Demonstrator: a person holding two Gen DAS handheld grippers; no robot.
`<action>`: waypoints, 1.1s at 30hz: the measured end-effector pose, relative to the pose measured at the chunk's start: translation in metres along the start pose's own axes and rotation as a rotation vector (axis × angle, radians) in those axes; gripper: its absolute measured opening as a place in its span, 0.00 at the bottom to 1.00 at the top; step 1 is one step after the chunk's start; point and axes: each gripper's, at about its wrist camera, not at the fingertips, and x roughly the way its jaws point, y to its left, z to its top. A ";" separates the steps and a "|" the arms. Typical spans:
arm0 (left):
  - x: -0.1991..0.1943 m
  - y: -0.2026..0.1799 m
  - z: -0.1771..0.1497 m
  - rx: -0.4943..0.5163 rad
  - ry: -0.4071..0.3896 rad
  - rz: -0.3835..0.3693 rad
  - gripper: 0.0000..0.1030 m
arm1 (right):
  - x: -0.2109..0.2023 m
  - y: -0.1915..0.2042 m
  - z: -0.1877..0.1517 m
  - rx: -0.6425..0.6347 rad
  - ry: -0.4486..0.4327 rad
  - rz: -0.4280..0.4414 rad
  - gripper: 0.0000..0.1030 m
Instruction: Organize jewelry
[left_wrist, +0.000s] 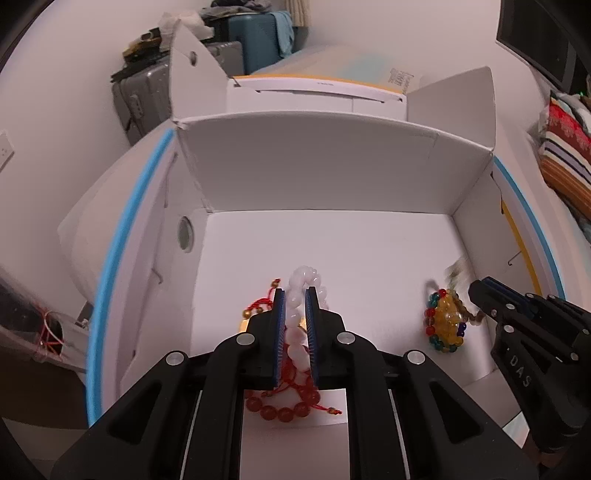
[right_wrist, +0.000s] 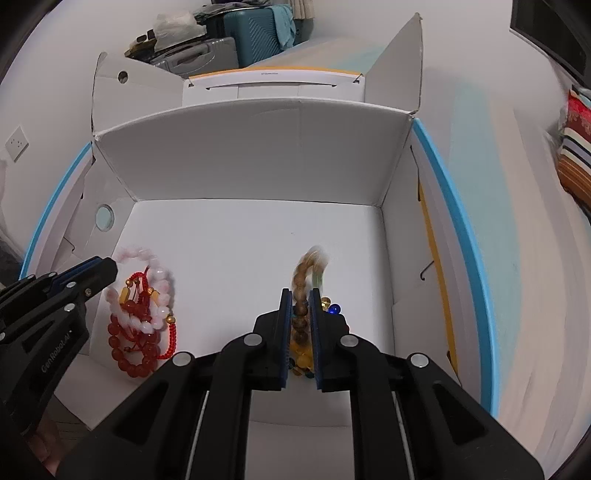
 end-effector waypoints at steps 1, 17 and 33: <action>-0.003 0.000 -0.001 0.003 -0.007 0.011 0.12 | -0.005 0.000 -0.001 0.002 -0.013 -0.004 0.19; -0.103 0.006 -0.052 -0.015 -0.253 0.001 0.94 | -0.109 -0.015 -0.058 0.056 -0.278 -0.079 0.89; -0.112 0.007 -0.111 0.006 -0.275 -0.049 0.94 | -0.124 -0.015 -0.130 0.064 -0.302 -0.114 0.93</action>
